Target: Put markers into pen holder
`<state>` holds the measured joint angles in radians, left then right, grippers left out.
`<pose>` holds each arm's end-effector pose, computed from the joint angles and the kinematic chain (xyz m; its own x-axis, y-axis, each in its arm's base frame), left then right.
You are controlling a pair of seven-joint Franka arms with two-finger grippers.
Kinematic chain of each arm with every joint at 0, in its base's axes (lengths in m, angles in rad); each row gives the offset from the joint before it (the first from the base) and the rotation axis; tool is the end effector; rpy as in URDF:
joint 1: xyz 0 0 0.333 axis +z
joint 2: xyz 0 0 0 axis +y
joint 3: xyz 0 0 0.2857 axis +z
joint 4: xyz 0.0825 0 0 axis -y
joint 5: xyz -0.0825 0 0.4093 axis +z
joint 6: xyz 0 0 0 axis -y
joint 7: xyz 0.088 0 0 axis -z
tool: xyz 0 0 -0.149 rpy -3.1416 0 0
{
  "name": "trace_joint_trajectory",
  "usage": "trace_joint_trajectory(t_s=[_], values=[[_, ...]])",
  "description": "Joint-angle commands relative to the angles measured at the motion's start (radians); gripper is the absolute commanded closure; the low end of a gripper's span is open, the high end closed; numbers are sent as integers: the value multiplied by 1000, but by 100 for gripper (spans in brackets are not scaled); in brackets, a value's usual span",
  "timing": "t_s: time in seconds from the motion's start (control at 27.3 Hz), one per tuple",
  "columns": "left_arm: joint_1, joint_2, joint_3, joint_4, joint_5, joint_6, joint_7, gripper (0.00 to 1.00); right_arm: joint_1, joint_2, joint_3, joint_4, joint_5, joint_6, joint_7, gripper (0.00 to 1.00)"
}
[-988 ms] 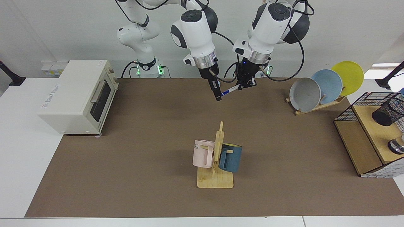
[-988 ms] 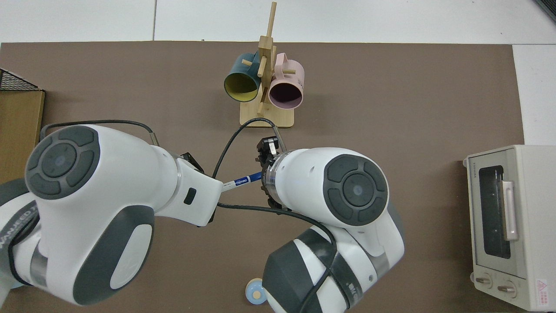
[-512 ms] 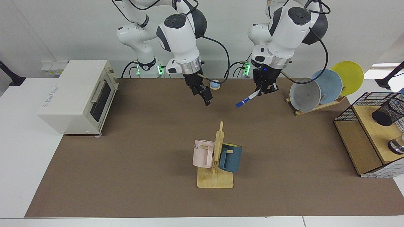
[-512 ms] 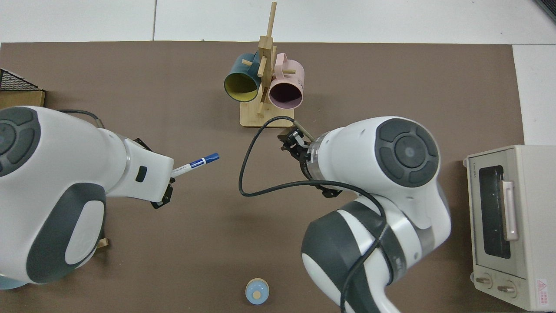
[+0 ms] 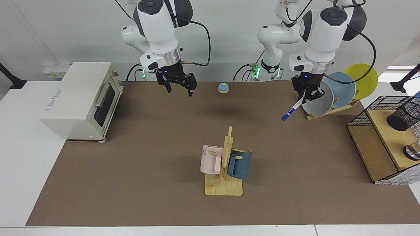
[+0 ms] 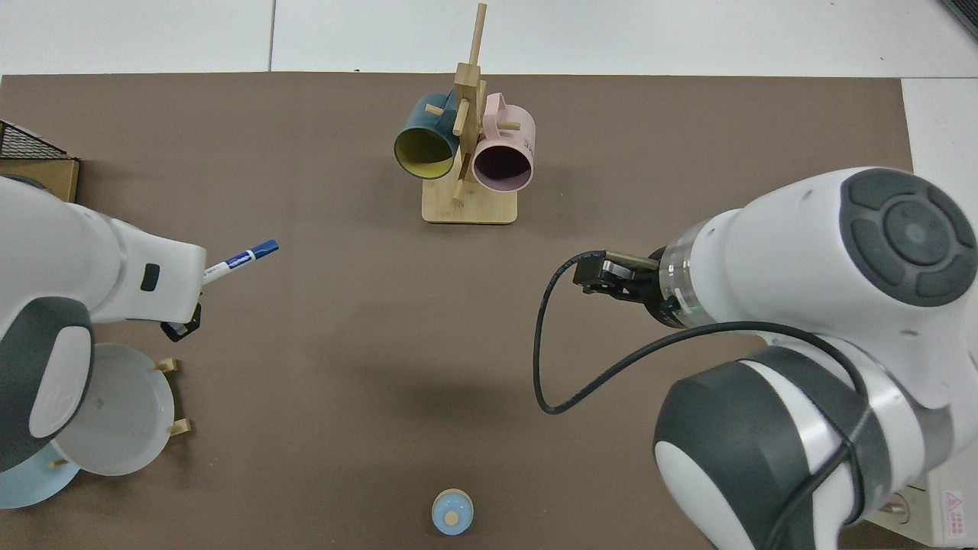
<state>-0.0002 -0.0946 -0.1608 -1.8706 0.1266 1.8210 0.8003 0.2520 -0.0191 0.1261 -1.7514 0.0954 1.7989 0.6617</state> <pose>0.5625 -0.0775 0.4782 0.5514 -0.8313 -0.0706 -0.8316 -0.5409 -0.1262 0.5457 0.2300 0.4935 0.9548 -0.2972 -0.0047 -0.2958 -0.9486 -0.1125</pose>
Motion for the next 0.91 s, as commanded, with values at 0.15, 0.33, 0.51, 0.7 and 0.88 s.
trace_joint_trajectory(t_s=[0.15, 0.33, 0.51, 0.7, 0.88], values=[[94, 1, -11, 97, 159, -58, -6, 100, -66, -58, 10, -2, -72, -101, -281, 0], [131, 9, -11, 165, 257, -86, 48, 100, -112, -61, 9, 3, -72, -147, -369, 0], [160, 35, -9, 249, 356, -135, 145, 100, -137, -50, 10, 45, -97, -202, -404, 0], [181, 55, -9, 280, 458, -140, 226, 100, -161, -9, 13, 144, -115, -286, -447, 0], [233, 82, -9, 321, 507, -127, 313, 100, -165, 31, 13, 220, -151, -334, -467, 0]])
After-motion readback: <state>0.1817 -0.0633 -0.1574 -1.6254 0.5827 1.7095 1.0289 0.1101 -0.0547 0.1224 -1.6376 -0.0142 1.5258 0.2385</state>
